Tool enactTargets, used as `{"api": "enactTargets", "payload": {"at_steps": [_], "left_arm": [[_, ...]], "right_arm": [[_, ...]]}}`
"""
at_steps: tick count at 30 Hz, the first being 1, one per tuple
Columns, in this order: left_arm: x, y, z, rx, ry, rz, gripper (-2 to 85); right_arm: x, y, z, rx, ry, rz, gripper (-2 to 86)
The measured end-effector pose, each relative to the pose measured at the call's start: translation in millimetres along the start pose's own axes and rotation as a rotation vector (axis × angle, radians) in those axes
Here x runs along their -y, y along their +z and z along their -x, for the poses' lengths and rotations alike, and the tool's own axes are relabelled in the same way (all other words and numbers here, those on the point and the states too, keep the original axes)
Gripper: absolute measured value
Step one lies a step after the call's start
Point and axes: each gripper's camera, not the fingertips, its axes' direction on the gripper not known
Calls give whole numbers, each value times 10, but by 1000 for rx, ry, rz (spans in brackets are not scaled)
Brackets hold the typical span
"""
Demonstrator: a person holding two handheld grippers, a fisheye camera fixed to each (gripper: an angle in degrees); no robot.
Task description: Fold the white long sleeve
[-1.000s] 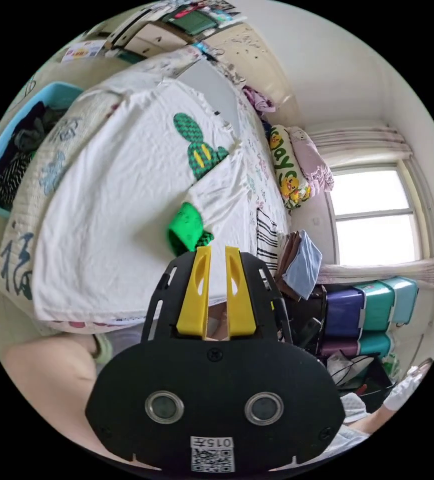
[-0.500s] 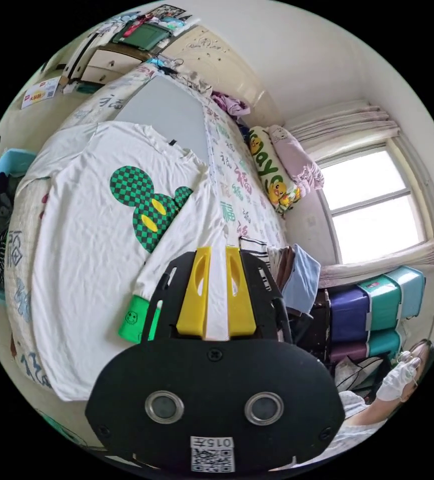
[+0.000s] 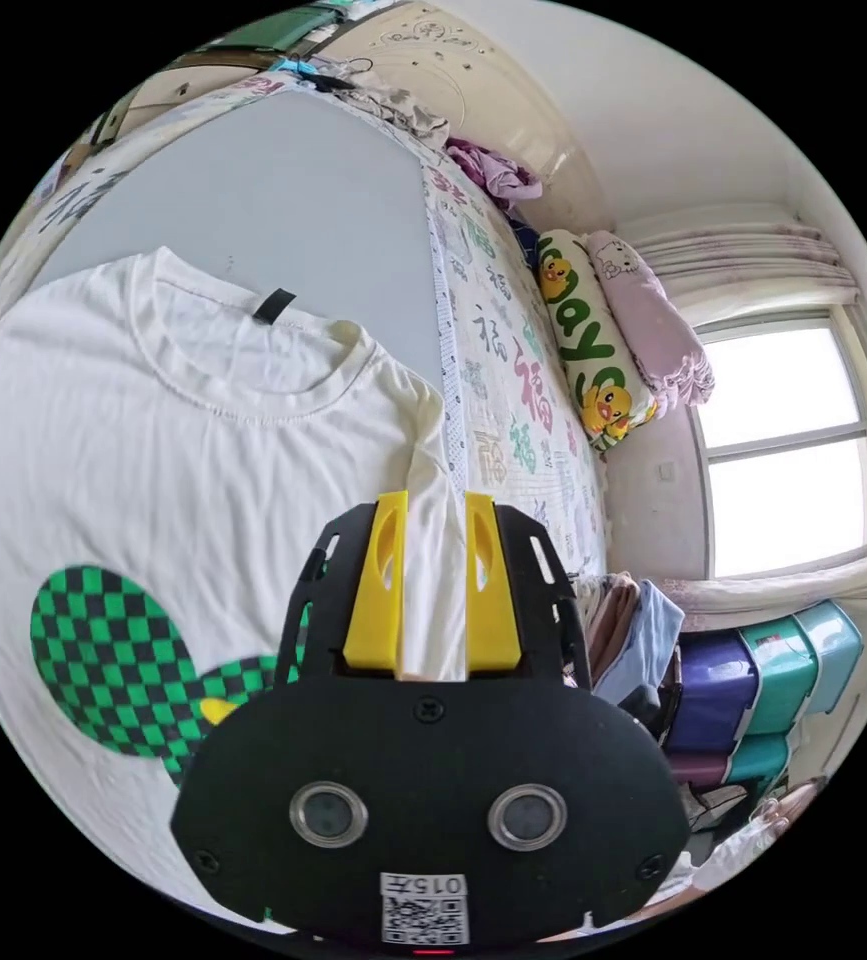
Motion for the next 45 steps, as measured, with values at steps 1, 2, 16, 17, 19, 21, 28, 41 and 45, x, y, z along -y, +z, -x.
{"api": "enactTargets", "payload": {"at_steps": [1, 2, 16, 17, 19, 21, 28, 41, 45], "left_arm": [[109, 68, 0, -2, -5, 10, 90], [200, 131, 1, -16, -8, 23, 90], [744, 167, -388, -40, 106, -13, -1], [797, 162, -401, -48, 101, -18, -2], [865, 174, -425, -33, 103, -22, -3], [920, 227, -431, -1, 101, -11, -4], [1010, 316, -120, -112, 13, 29, 13], [-1241, -946, 492, -59, 234, 131, 39], [-1684, -911, 821, -58, 142, 124, 56]], "right_arm": [[98, 106, -2, -48, -11, 18, 84], [178, 185, 4, -70, -36, 31, 85], [480, 302, -114, -171, 3, -44, 20], [493, 290, -190, -162, 36, -52, 17], [525, 315, -284, -139, 68, -38, 12], [566, 368, -331, -135, 84, -18, 12], [762, 514, -411, -143, 102, 72, 36], [-51, -245, 196, 518, 364, -9, 61], [-22, -4, 533, 562, 408, 137, 75]]}}
